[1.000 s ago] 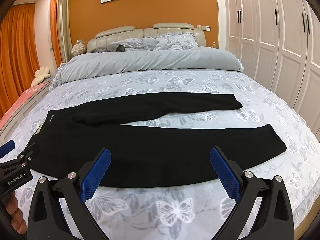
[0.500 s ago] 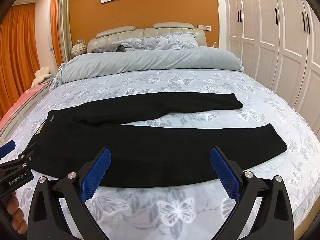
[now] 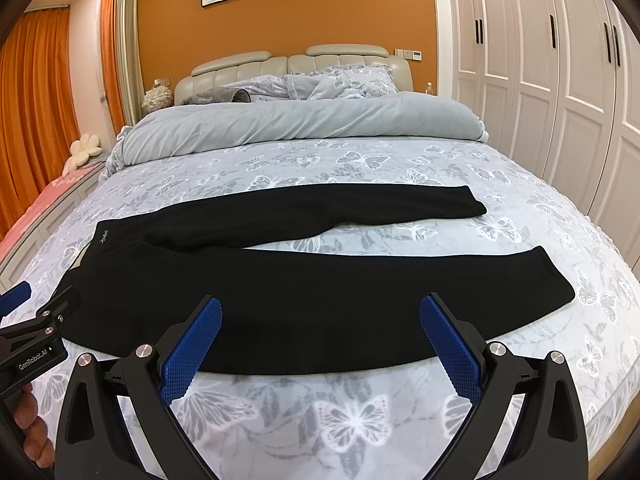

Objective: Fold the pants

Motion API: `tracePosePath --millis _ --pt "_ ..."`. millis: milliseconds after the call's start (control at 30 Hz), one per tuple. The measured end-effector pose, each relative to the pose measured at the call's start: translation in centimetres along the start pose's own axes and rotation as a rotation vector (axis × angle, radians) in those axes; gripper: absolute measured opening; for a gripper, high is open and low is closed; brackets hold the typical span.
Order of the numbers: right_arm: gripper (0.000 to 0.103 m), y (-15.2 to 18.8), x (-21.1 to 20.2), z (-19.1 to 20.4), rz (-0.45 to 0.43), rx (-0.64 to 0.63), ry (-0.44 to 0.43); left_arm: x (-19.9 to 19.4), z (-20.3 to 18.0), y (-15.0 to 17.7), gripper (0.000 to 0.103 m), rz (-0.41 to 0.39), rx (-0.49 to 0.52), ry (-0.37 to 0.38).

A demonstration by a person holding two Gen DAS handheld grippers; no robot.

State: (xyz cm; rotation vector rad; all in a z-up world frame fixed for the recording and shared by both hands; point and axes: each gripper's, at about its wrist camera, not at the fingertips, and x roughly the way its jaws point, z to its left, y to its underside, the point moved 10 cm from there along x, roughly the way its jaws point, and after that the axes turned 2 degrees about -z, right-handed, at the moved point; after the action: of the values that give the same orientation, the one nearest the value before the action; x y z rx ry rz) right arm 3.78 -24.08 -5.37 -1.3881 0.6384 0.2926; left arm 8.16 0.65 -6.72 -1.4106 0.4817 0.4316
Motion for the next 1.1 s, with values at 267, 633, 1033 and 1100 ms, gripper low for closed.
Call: tracePosePath --millis 267,633,1033,1100 --pt "0.098 0.1 0.0 0.0 -0.001 0.000 0.000 0.0 0.0 0.0 0.098 -0.001 0.000 0.000" --pt "0.098 0.2 0.3 0.1 0.009 -0.002 -0.003 0.1 0.2 0.3 0.098 0.005 0.000 0.000" --pt "0.098 -3.3 6.0 -8.4 0.160 0.030 -0.062 4.7 6.1 -3.5 0.098 0.104 -0.130 0.155" --pt "0.098 -5.0 8.7 -11.9 0.174 0.014 -0.012 7.9 9.4 -5.4 0.098 0.129 -0.151 0.126"
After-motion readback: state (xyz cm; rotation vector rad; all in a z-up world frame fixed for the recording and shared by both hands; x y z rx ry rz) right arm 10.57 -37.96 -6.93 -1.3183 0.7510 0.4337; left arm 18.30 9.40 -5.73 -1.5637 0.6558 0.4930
